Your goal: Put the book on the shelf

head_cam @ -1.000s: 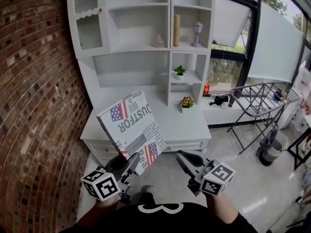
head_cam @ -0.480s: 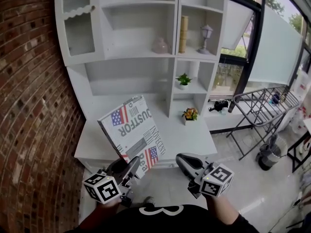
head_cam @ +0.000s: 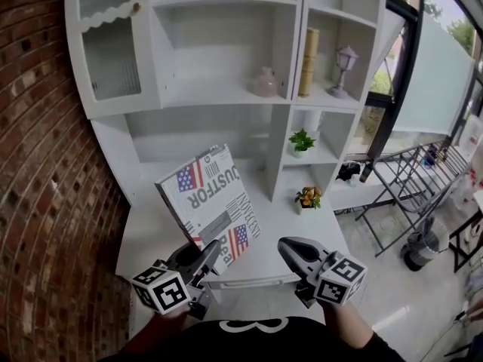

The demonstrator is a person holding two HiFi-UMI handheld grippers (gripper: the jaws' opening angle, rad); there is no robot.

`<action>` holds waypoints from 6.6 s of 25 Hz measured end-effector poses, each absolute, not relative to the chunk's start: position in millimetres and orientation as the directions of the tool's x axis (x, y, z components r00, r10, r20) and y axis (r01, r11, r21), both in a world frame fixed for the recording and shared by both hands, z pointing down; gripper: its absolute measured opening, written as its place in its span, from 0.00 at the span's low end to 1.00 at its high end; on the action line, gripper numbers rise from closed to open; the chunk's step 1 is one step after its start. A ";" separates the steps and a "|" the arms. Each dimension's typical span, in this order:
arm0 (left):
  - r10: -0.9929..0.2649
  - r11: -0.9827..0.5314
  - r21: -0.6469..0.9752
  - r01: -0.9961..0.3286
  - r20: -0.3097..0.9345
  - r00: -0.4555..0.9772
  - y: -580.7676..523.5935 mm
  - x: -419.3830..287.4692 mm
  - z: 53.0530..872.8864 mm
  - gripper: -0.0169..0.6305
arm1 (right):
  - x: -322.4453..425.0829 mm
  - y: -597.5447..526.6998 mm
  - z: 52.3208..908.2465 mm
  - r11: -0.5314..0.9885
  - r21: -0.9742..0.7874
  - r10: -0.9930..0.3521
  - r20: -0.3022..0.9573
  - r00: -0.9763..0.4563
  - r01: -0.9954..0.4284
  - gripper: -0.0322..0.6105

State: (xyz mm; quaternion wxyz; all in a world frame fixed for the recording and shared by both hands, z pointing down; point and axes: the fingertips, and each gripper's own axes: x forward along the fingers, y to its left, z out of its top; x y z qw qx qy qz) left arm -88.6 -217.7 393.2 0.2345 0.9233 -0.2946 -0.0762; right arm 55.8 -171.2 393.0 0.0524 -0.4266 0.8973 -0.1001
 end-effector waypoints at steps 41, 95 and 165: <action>-0.729 -0.684 0.175 -0.708 -0.183 0.660 -381.6 -89.5 215.8 0.26 | 58.6 -317.4 309.0 0.745 -0.089 -0.667 -0.145 -0.731 -0.661 0.06; -0.960 -0.281 0.029 -0.959 0.002 0.281 -624.3 -97.7 156.2 0.26 | 100.8 -390.7 302.7 0.766 -0.063 -0.641 -0.152 -0.752 -0.640 0.06; -0.484 -0.854 0.263 -0.449 -0.082 0.871 -349.6 -14.3 335.6 0.03 | 52.0 -340.7 343.2 0.806 -0.087 -0.592 -0.129 -0.796 -0.586 0.06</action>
